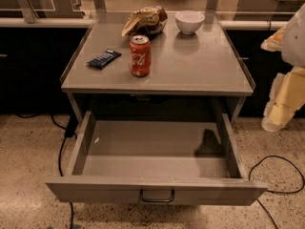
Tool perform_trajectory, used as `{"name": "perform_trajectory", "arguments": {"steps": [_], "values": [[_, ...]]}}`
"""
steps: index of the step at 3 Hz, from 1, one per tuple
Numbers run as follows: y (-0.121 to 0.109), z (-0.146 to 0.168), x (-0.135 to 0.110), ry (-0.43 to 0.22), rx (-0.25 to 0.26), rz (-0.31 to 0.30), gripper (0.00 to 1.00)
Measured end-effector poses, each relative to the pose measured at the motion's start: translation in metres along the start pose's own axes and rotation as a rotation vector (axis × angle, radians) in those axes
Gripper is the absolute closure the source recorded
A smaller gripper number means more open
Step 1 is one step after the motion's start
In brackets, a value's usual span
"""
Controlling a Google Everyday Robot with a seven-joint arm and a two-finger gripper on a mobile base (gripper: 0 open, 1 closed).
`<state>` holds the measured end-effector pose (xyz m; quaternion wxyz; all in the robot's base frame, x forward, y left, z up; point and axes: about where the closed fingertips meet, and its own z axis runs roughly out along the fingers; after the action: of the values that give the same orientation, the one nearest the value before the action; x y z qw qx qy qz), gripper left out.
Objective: Place coke can into top drawer
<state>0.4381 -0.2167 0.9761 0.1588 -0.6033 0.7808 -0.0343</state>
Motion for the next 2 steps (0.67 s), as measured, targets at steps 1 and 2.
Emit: {"name": "perform_trajectory", "arguments": {"steps": [1,2], "values": [[0.0,0.0,0.0,0.0,0.0,0.0,0.0],[-0.0015,0.0026,-0.0009,0.015,-0.01,0.001,0.0]]}}
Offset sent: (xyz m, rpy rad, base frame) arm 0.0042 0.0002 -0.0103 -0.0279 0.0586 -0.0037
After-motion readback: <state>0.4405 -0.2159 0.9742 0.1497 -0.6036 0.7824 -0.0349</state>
